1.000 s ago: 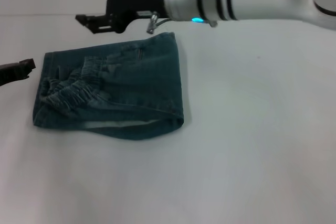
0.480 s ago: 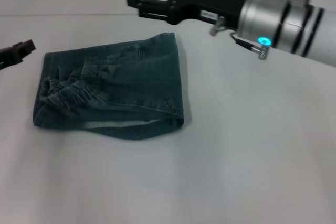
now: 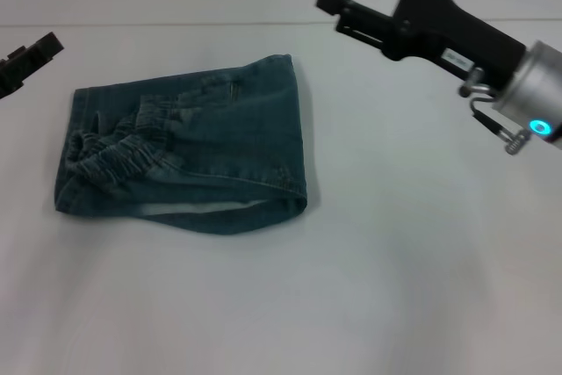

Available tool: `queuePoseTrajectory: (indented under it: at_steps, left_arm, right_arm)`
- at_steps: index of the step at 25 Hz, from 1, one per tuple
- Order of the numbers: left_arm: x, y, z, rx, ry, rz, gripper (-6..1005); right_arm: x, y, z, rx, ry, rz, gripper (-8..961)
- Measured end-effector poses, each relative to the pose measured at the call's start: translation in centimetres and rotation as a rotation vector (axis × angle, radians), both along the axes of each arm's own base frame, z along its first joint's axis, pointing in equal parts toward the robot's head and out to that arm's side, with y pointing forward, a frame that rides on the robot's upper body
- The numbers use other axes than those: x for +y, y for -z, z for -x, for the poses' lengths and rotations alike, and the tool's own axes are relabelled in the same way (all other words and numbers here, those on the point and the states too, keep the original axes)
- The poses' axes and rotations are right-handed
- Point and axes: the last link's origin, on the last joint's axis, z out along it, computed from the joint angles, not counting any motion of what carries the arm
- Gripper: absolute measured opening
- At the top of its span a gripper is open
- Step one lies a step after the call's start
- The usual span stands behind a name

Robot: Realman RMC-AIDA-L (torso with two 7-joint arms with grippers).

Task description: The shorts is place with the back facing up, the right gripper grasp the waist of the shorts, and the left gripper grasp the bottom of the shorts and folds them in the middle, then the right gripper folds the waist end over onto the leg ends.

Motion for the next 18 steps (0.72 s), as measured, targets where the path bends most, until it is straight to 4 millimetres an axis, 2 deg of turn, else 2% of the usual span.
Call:
queuePoseTrajectory:
  at_steps: [5, 14, 18]
  left_arm:
    - [-0.9, 0.9, -0.6, -0.061, 0.08, 0.009, 677]
    - [-2.9, 2.6, -1.5, -0.14, 0.221, 0.001, 872]
    - [-3.6, 3.6, -1.5, -0.154, 0.247, 0.007, 869]
  right_arm:
    - [-1.6, -1.5, -3.2, 0.058, 0.044, -0.046, 931]
    - [-4.1, -2.6, -6.8, 0.048, 0.117, -0.051, 930]
    - [-4.6, -2.8, -7.7, 0.013, 0.126, 0.021, 929]
